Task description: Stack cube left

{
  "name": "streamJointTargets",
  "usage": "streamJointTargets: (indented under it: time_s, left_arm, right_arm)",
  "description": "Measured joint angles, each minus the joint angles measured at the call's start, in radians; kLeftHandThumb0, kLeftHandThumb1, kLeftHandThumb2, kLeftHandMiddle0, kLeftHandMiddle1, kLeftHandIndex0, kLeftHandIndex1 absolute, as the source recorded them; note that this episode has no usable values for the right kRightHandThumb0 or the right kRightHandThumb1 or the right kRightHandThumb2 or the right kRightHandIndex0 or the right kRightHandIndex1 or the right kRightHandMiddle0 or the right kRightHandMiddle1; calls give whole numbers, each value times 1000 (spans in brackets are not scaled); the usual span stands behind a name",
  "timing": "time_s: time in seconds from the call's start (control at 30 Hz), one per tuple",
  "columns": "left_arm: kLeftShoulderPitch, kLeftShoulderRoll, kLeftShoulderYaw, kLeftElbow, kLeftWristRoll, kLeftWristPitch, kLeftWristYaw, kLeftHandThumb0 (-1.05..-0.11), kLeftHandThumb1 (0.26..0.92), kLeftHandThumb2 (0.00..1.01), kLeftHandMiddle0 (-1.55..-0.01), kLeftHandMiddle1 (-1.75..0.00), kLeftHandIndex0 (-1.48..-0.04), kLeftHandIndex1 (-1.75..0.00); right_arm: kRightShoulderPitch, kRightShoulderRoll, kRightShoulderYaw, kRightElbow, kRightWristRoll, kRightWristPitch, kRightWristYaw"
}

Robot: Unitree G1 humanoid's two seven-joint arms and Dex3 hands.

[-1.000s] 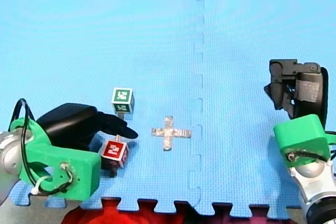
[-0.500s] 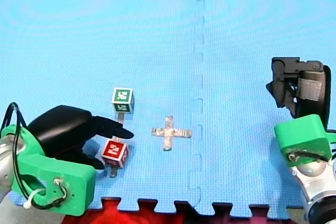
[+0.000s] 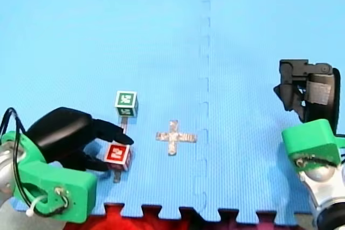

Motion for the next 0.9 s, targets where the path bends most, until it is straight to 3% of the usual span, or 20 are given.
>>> streamJointTargets:
  time_s: [0.33, 0.73, 0.9]
  left_arm:
    - [-7, 6, -8, 11, -3, -14, 9, -411, 846, 4, -917, -1699, -1162, -136]
    - [-10, 5, -6, 14, -19, -22, 14, -418, 857, 4, -910, -1746, -1162, -93]
    - [-46, -4, 2, -30, -37, -1, -19, -485, 870, 7, -909, -1746, -1171, -82]
  right_arm:
    - [1, 0, -3, -11, 18, -4, 18]
    - [-1, 5, -2, -17, 17, -4, 19]
    - [-4, 12, 0, -6, 17, -5, 19]
